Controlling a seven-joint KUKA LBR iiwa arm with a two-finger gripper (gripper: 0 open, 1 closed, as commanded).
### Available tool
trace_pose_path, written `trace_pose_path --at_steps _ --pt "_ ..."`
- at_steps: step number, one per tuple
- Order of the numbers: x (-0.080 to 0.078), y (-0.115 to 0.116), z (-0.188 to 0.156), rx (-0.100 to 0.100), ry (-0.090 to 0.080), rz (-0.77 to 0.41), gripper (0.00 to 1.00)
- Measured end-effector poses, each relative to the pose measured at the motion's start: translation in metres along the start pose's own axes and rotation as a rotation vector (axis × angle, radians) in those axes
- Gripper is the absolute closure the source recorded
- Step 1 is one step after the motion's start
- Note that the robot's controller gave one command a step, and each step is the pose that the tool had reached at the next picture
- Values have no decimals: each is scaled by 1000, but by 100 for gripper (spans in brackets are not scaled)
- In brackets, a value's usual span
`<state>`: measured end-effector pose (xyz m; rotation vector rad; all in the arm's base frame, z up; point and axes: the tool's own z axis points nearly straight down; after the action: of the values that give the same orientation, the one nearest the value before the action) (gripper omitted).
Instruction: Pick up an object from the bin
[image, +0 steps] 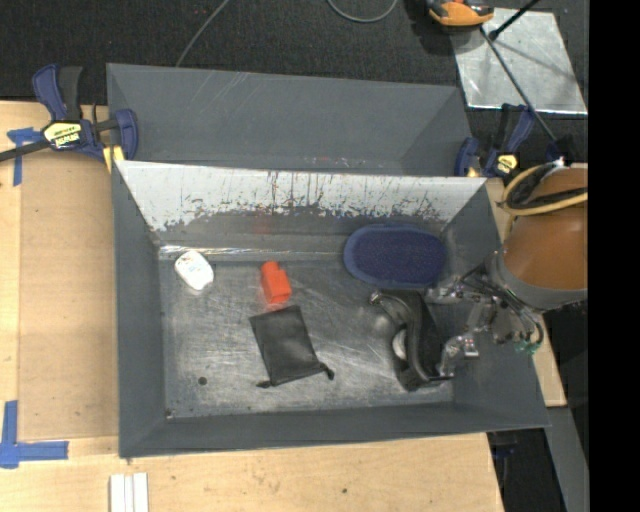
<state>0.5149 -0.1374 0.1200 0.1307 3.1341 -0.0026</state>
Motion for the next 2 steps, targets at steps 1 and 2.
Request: trace_pose_path --at_steps 1,2 --pt "3 -11 13 6 -18 -183 0" --pt "8 3 13 12 -22 -289 0"
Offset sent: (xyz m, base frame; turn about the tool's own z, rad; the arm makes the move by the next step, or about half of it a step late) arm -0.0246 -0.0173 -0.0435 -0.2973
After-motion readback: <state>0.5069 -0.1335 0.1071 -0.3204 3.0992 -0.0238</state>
